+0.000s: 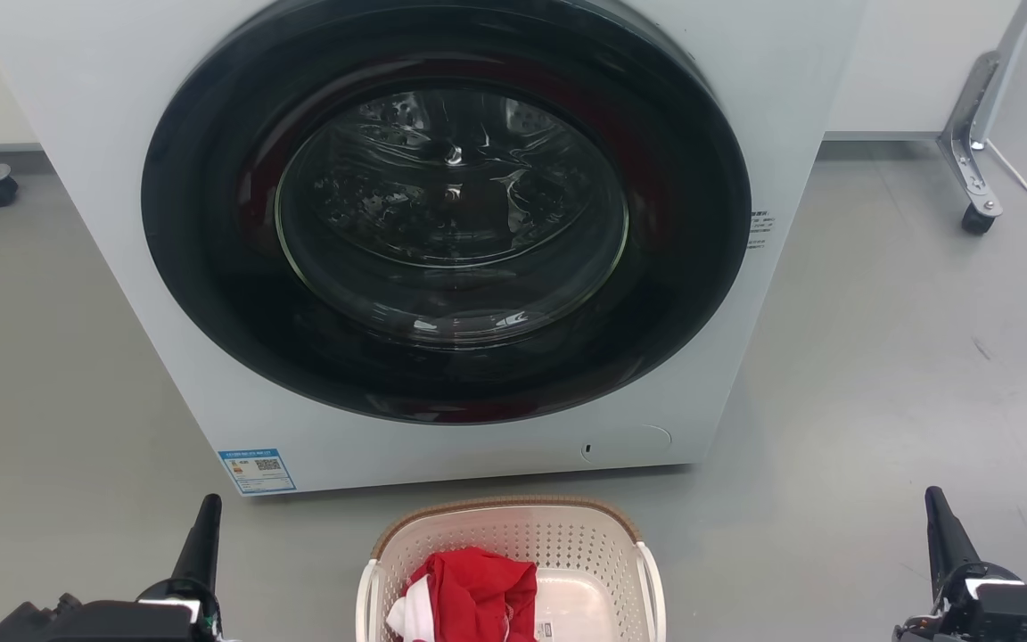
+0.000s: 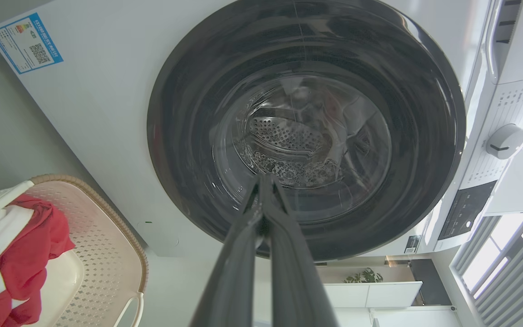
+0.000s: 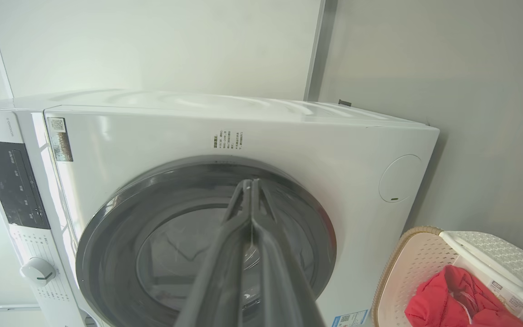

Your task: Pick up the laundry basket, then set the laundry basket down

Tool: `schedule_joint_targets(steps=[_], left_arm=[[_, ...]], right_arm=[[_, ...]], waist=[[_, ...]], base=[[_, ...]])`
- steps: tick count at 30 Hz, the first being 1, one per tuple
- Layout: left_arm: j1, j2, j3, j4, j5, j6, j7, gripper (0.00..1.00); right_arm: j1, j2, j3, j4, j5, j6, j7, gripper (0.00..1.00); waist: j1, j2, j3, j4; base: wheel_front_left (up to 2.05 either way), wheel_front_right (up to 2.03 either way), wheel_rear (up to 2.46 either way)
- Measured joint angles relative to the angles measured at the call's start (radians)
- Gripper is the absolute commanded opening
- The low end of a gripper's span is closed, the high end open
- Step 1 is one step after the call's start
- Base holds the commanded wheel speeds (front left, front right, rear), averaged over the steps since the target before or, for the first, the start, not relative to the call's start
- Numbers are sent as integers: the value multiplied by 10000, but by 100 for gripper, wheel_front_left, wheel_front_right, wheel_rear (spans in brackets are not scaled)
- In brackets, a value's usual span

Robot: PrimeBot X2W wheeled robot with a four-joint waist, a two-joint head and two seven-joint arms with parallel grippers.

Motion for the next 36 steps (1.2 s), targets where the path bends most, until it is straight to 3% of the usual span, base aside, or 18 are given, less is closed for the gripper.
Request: schedule_joint_targets(steps=[8, 36], left_arm=[[-189, -130, 242, 134, -765, -104, 167, 0], [-193, -151, 245, 148, -842, -167, 167, 0]], right_arm=[[-107, 56, -217, 134, 834, 119, 240, 0], [-174, 59, -222, 136, 838, 144, 238, 0]], waist=[[0, 0, 9, 3], [0, 0, 9, 3]], base=[[0, 0, 0], [0, 0, 0]])
